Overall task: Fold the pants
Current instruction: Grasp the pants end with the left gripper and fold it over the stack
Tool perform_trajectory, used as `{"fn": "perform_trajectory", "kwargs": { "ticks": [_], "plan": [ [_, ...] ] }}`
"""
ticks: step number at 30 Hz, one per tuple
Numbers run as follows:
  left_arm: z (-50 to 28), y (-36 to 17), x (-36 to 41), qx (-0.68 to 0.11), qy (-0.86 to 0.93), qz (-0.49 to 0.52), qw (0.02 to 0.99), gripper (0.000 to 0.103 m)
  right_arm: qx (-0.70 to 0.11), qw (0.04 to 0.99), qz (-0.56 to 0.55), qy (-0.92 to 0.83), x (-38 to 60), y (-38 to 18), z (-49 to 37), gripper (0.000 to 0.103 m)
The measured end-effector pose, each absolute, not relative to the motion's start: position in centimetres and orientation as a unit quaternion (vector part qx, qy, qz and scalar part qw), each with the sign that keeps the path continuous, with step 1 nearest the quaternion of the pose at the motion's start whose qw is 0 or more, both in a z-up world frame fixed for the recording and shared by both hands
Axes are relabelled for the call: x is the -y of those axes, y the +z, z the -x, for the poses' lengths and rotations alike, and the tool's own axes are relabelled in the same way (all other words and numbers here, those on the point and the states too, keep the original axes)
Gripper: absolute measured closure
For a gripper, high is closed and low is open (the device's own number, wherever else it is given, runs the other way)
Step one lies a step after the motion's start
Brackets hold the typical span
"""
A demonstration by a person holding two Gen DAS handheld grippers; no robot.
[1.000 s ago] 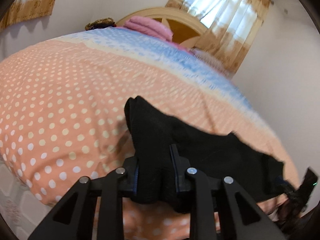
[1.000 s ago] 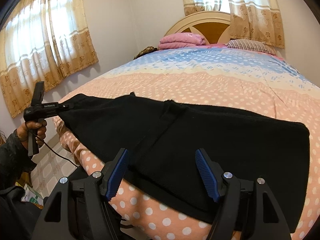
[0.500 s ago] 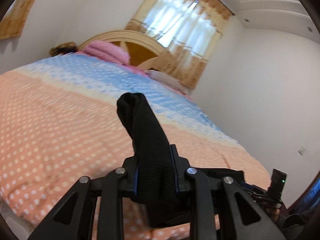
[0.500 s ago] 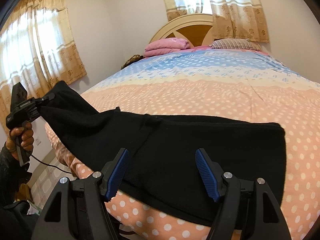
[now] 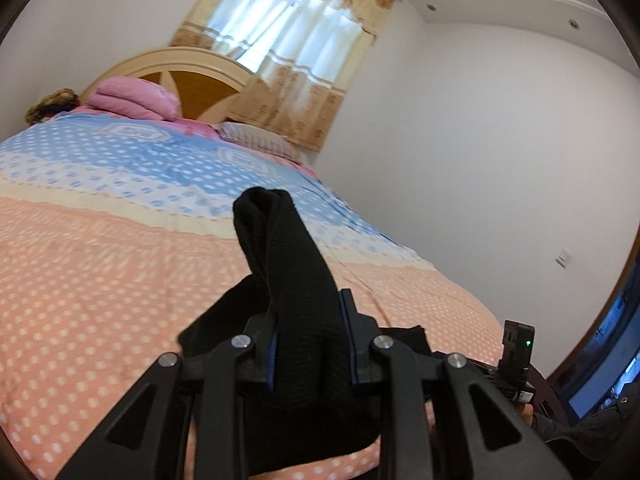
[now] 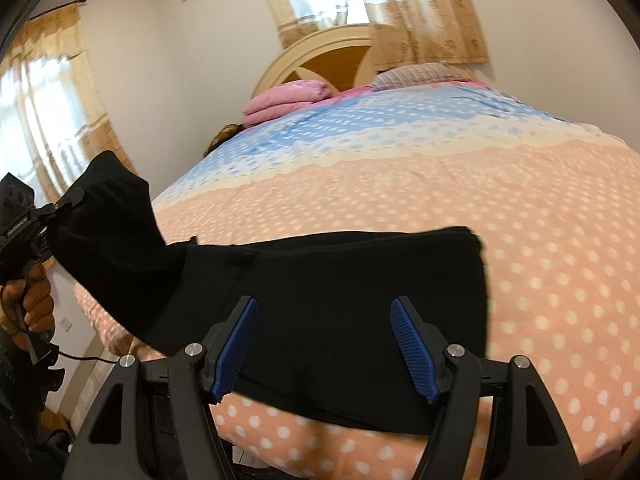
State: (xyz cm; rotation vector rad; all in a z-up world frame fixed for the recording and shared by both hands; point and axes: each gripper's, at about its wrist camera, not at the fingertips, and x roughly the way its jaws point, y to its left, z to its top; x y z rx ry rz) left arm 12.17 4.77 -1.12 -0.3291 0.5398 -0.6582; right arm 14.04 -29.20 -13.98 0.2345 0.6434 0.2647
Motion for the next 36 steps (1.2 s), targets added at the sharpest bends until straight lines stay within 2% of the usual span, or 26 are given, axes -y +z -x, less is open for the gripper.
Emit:
{"fn": "perform_trajectory", "kwargs": {
  "ticks": [15, 36],
  "plan": [
    [-11.3, 0.3, 5.9, -0.291, -0.409, 0.099, 0.859, 0.078, -0.291, 0.939, -0.172, 0.063, 35.3, -13.9, -12.4, 0.033],
    [-11.5, -5.6, 18.4, -0.361, -0.418, -0.022, 0.833, 0.078, -0.281, 0.933, -0.223, -0.011, 39.9, -16.0, -12.6, 0.032]
  ]
}}
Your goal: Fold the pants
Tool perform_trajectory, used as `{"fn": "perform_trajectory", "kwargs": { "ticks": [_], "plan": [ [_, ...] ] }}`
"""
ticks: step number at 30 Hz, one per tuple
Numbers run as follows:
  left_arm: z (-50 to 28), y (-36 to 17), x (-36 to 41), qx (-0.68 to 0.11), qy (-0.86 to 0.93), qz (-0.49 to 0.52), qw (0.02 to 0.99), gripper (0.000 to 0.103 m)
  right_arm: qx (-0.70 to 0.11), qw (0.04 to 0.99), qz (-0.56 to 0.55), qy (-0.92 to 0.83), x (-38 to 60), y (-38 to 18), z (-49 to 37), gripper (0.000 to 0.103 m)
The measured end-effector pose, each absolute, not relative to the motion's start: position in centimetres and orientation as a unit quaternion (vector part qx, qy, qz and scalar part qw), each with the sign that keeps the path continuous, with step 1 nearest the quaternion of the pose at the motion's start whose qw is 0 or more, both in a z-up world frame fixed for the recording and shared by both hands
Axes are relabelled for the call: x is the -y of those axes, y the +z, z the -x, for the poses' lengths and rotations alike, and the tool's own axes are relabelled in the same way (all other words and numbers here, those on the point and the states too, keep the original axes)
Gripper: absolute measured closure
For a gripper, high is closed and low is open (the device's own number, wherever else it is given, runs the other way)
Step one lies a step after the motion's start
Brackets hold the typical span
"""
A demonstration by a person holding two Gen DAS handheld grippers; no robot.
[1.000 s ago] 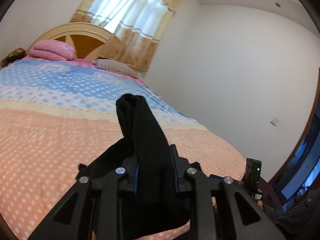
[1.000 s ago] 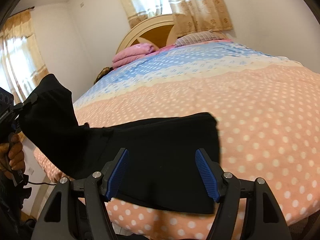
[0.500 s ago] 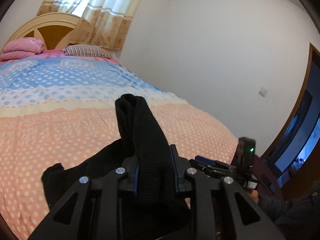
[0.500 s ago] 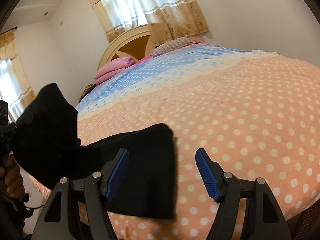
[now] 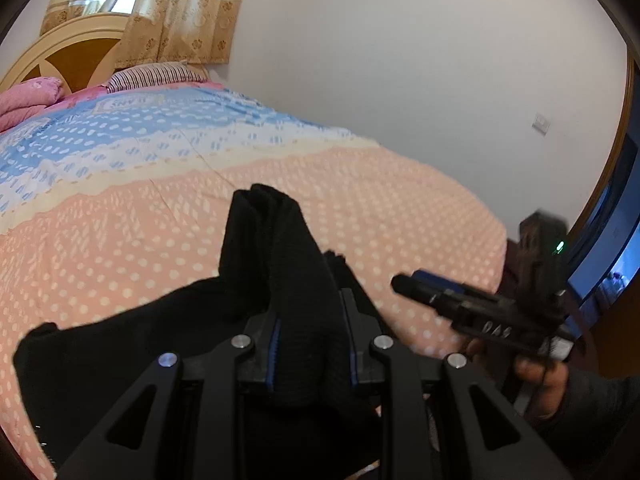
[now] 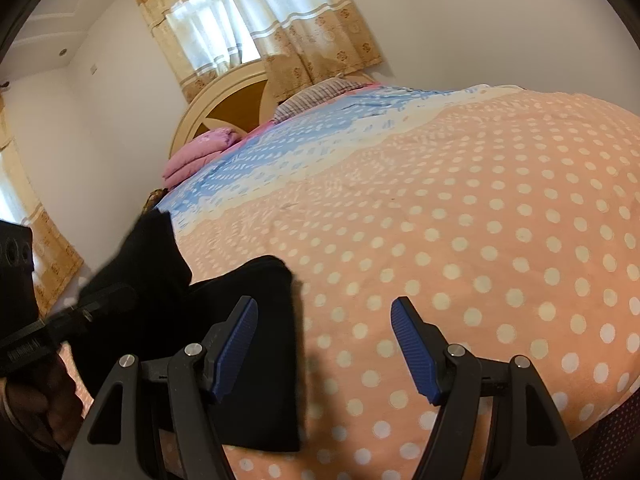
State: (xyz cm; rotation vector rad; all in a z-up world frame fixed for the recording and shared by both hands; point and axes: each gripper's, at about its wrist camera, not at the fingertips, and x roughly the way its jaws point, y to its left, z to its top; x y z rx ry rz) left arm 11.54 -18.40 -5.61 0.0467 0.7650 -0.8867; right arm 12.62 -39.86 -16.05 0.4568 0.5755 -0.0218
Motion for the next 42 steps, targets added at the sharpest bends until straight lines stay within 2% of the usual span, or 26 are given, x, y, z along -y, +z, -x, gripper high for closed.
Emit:
{"fn": "perform_trajectory", "kwargs": {
  "ticks": [6, 12, 14, 16, 23, 27, 28, 29, 30, 31, 34, 36, 38, 41, 42],
  "plan": [
    [-9.5, -6.7, 20.2, -0.342, -0.405, -0.078, 0.844, 0.074, -0.28, 0.932, -0.229, -0.02, 40.4, -16.5, -12.6, 0.032],
    [-8.1, -5.5, 19.7, -0.324, -0.421, -0.068, 0.845, 0.058, -0.263, 0.937, -0.23, -0.009, 40.5, -16.1, -12.2, 0.032],
    [-7.4, -4.5, 18.5, -0.305, -0.42, -0.061, 0.852, 0.042, -0.253, 0.94, -0.229, -0.006, 40.5, -15.5, -11.9, 0.032],
    [-6.9, -3.6, 16.4, -0.281, -0.402, -0.057, 0.869, 0.033, -0.255, 0.938, -0.236, 0.002, 40.4, -14.9, -11.6, 0.032],
    [-8.4, -5.1, 9.1, -0.268, -0.258, -0.062, 0.926, 0.018, -0.303, 0.928, -0.201, 0.081, 35.8, -12.4, -12.4, 0.032],
    [-10.3, -7.4, 6.4, -0.294, -0.202, -0.039, 0.933, 0.018, -0.347, 0.92, -0.162, 0.084, 33.2, -13.4, -13.8, 0.032],
    [-10.7, -7.9, 6.0, -0.302, -0.193, -0.03, 0.933, 0.016, -0.363, 0.914, -0.156, 0.088, 32.7, -13.9, -14.2, 0.035],
    [-11.0, -8.3, 5.8, -0.309, -0.188, -0.023, 0.932, 0.015, -0.373, 0.91, -0.155, 0.092, 32.4, -14.3, -14.4, 0.044],
    [-11.3, -8.7, 5.4, -0.316, -0.186, -0.015, 0.93, 0.015, -0.38, 0.907, -0.154, 0.094, 32.2, -14.5, -14.6, 0.073],
    [-11.4, -9.2, 5.1, -0.322, -0.186, -0.004, 0.928, 0.015, -0.379, 0.908, -0.151, 0.094, 32.1, -14.6, -14.4, 0.084],
    [-11.5, -9.8, 4.8, -0.328, -0.184, 0.004, 0.926, 0.014, -0.356, 0.915, -0.158, 0.105, 32.4, -13.7, -13.3, 0.087],
    [-11.3, -10.0, 4.7, -0.328, -0.181, 0.003, 0.927, 0.008, -0.343, 0.918, -0.168, 0.108, 32.9, -13.5, -12.3, 0.087],
    [-11.2, -10.4, 4.7, -0.327, -0.185, 0.005, 0.927, 0.002, -0.354, 0.91, -0.186, 0.108, 33.7, -14.3, -12.0, 0.087],
    [-11.3, -11.4, 4.8, -0.342, -0.192, -0.002, 0.92, 0.002, -0.391, 0.889, -0.219, 0.095, 35.1, -17.2, -12.4, 0.085],
    [-11.3, -11.6, 4.9, -0.343, -0.192, -0.004, 0.919, 0.002, -0.393, 0.885, -0.231, 0.098, 35.5, -17.8, -12.6, 0.081]
  ]
}}
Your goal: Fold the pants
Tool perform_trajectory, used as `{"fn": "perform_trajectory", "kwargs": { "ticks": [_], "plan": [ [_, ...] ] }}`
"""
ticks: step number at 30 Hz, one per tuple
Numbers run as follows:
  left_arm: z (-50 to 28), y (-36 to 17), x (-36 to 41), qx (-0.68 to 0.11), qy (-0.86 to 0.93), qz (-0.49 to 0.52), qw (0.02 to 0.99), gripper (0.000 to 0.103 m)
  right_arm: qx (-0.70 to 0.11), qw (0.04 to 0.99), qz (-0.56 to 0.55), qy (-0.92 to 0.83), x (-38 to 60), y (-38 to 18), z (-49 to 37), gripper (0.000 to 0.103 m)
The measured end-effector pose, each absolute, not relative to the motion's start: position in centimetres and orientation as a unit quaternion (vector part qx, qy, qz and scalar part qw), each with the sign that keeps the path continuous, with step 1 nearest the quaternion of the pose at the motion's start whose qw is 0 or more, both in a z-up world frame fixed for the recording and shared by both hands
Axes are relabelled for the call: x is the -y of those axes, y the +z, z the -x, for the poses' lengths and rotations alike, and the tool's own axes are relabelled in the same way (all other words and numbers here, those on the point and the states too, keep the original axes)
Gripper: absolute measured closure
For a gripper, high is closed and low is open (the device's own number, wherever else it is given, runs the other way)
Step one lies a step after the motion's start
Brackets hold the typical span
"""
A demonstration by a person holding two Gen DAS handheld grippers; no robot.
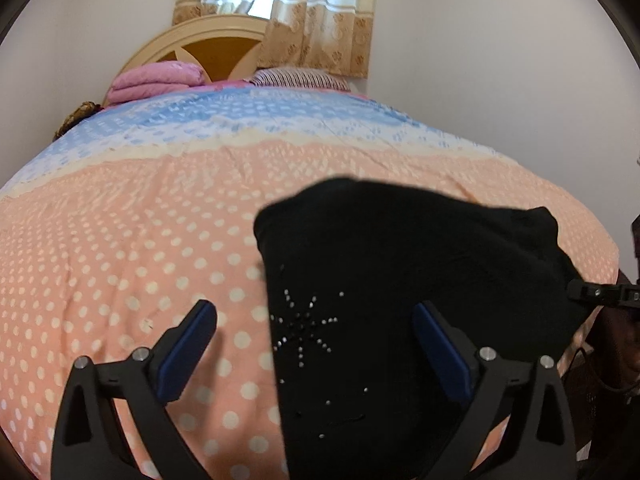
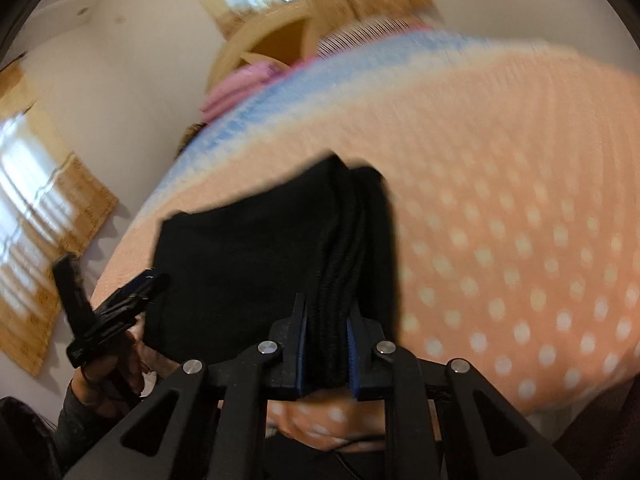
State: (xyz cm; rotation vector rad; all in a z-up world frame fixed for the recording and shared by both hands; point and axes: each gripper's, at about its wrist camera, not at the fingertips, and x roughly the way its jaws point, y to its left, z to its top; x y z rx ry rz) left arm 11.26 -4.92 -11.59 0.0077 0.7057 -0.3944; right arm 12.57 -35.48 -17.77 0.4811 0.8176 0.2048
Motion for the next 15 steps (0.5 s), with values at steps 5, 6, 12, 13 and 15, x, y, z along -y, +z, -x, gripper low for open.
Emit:
{"fn": "perform_trajectory", "kwargs": {
  "ticks": [5, 6, 12, 13, 15],
  "plan": [
    [-11.0, -11.8, 4.9, -0.347, -0.189, -0.002, 0.919, 0.001, -0.359, 0.914, -0.178, 0.059, 35.1, -15.5, -12.0, 0.048],
    [-11.0, -11.8, 4.9, -0.347, -0.188, 0.0, 0.919, 0.001, -0.342, 0.924, -0.166, 0.045, 35.0, -14.7, -11.9, 0.045],
    [-10.9, -11.6, 5.2, -0.343, -0.185, -0.006, 0.921, 0.001, -0.317, 0.936, -0.139, 0.067, 33.4, -12.2, -14.9, 0.045],
    [-10.8, -11.5, 5.3, -0.341, -0.185, -0.01, 0.922, 0.001, -0.325, 0.933, -0.143, 0.063, 33.3, -12.6, -15.9, 0.045],
    [-10.8, -11.4, 5.4, -0.341, -0.185, -0.015, 0.922, 0.001, -0.349, 0.921, -0.162, 0.055, 33.7, -13.8, -17.8, 0.062]
  ]
}}
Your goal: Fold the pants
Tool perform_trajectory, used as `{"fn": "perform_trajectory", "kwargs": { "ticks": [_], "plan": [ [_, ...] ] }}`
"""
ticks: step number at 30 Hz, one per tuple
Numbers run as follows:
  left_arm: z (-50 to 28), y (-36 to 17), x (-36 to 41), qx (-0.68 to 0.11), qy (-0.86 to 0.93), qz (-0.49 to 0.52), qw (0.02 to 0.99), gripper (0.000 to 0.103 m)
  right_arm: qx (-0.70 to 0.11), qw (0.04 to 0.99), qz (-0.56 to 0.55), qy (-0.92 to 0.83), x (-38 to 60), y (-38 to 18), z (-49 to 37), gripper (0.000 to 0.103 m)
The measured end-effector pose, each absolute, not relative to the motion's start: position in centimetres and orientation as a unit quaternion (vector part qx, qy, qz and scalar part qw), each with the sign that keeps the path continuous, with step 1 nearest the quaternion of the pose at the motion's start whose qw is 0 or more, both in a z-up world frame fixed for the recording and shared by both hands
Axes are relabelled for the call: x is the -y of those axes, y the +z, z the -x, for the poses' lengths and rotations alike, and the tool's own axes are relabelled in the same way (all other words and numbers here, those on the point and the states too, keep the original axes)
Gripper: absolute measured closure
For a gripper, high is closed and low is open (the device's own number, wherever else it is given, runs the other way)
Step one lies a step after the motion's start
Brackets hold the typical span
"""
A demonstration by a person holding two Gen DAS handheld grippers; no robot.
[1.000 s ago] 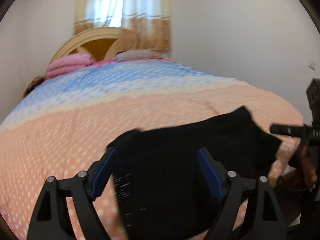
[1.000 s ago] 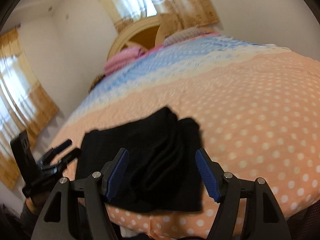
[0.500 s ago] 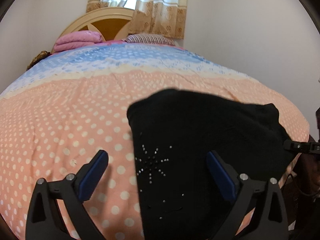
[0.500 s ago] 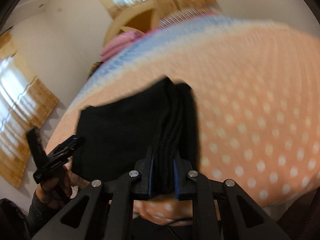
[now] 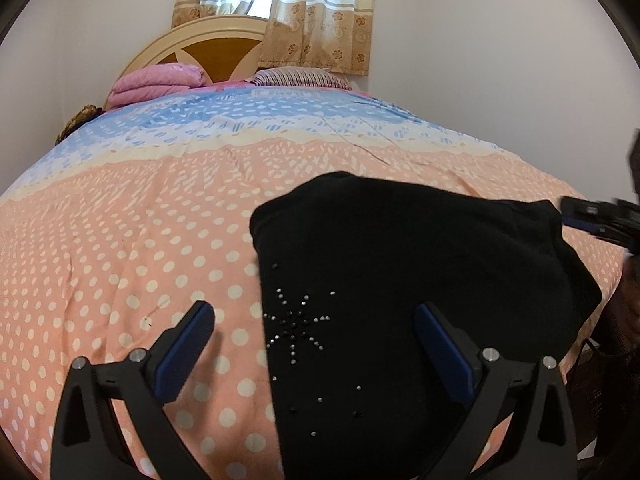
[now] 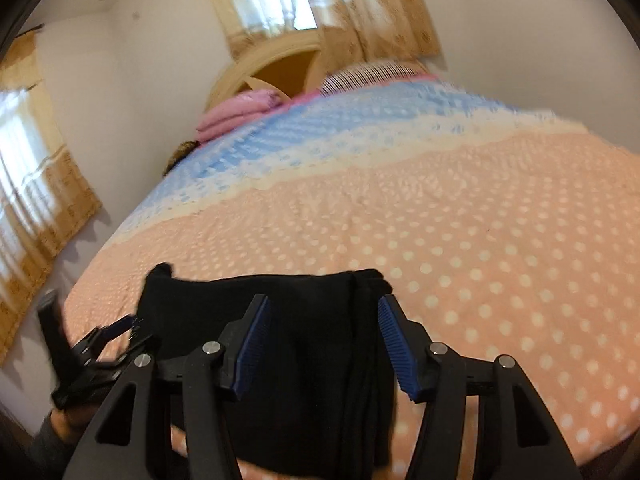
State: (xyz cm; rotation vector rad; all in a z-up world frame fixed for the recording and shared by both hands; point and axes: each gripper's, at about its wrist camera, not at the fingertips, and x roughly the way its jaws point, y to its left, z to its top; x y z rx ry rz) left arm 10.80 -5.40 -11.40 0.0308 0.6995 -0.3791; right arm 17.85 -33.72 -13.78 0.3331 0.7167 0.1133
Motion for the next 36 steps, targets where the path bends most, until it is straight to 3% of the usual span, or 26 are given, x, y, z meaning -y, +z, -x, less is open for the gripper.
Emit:
{"fn": "perform_trajectory", "kwargs": {
  "ticks": [1, 4, 14, 17, 19, 23, 27, 32, 36],
  "plan": [
    [-10.8, -11.4, 5.4, -0.341, -0.183, -0.019, 0.922, 0.0, -0.364, 0.914, -0.168, 0.061, 33.9, -14.5, -18.5, 0.078],
    [-10.9, -11.4, 5.3, -0.344, -0.179, -0.019, 0.921, 0.0, -0.36, 0.921, -0.144, 0.048, 33.7, -14.5, -18.3, 0.093],
    [-11.3, -11.9, 5.2, -0.359, -0.179, -0.009, 0.916, 0.0, -0.375, 0.916, -0.139, 0.034, 34.9, -15.8, -18.6, 0.094],
    [-11.2, -11.7, 5.1, -0.36, -0.177, -0.011, 0.916, 0.0, -0.376, 0.918, -0.122, 0.029, 34.6, -14.6, -18.2, 0.082],
    [-11.1, -11.5, 5.2, -0.359, -0.175, -0.017, 0.917, 0.0, -0.364, 0.925, -0.109, 0.012, 34.3, -13.5, -17.7, 0.063],
    [-10.8, -11.3, 5.3, -0.36, -0.175, -0.023, 0.916, 0.0, -0.328, 0.941, -0.085, 0.017, 32.8, -10.8, -16.7, 0.057],
    [-10.4, -11.0, 5.2, -0.358, -0.173, -0.028, 0.917, 0.0, -0.337, 0.926, -0.096, 0.139, 28.3, -9.5, -17.7, 0.053],
    [-9.4, -11.2, 4.8, -0.359, -0.174, -0.042, 0.916, 0.0, -0.395, 0.869, -0.098, 0.282, 21.4, -11.9, -21.5, 0.052],
    [-9.0, -12.4, 4.8, -0.367, -0.175, -0.048, 0.913, 0.0, -0.445, 0.859, -0.097, 0.232, 20.4, -15.6, -25.1, 0.051]
  ]
}}
